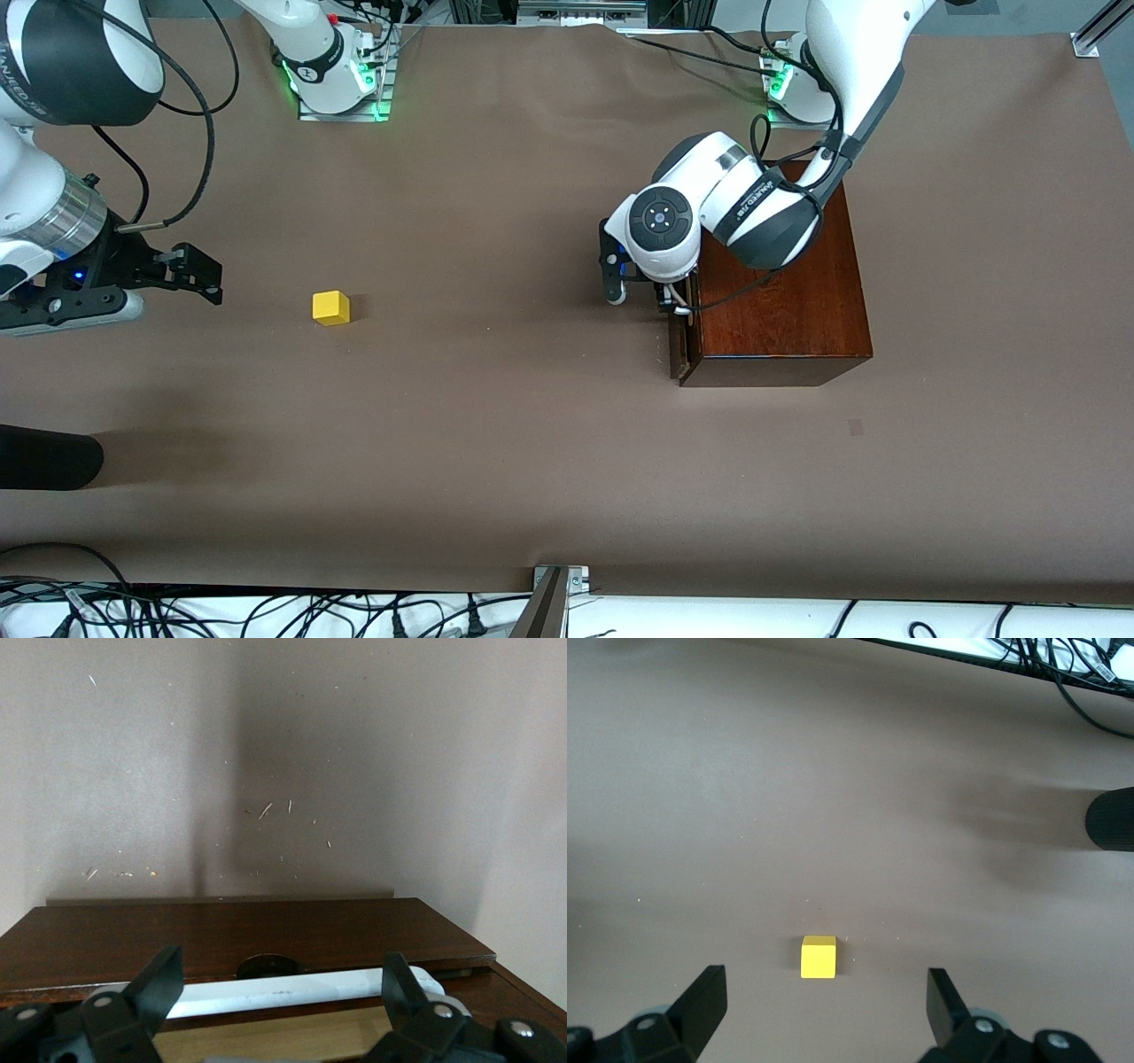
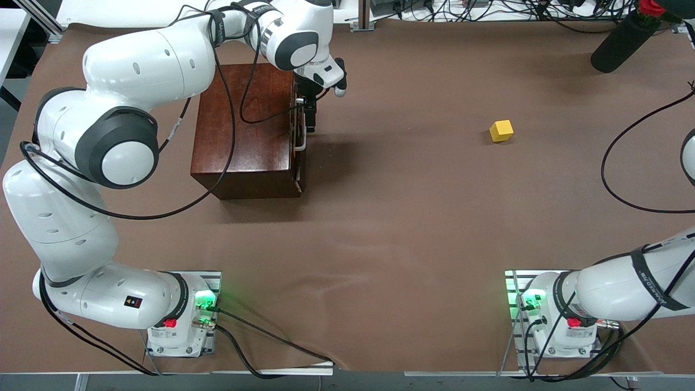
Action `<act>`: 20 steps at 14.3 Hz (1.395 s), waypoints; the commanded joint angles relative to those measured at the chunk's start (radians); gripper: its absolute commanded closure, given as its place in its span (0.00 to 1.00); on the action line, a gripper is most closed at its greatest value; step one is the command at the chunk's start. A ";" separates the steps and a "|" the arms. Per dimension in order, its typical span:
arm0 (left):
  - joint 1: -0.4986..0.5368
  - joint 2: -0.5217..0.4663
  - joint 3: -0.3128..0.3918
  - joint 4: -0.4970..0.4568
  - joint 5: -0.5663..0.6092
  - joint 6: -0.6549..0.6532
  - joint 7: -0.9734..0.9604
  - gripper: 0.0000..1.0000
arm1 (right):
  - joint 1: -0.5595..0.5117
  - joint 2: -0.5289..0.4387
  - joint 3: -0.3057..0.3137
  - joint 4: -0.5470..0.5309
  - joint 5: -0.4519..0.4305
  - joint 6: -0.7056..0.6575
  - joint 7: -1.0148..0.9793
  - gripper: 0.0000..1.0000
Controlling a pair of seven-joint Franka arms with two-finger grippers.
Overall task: Open drawer, take yellow block, close drawer
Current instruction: 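Push the drawer fully shut with the left gripper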
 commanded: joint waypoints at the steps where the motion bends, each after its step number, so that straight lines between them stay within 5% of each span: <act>1: -0.003 -0.032 0.023 -0.024 0.029 -0.027 0.024 0.00 | -0.008 0.002 0.006 0.023 0.002 -0.049 -0.010 0.00; 6: -0.004 -0.183 0.046 -0.019 0.011 -0.020 0.007 0.00 | -0.008 0.001 0.006 0.023 0.002 -0.057 -0.010 0.00; 13: 0.002 -0.383 0.305 0.000 -0.172 -0.019 0.005 0.00 | -0.008 0.001 0.008 0.024 0.002 -0.057 -0.030 0.00; 15: 0.045 -0.416 0.327 -0.011 -0.186 -0.019 -0.002 0.00 | -0.008 0.002 0.008 0.023 0.004 -0.063 -0.028 0.00; 20: 0.146 -0.492 0.328 -0.050 -0.180 -0.011 -0.425 0.00 | -0.008 0.002 0.008 0.024 0.021 -0.090 -0.027 0.00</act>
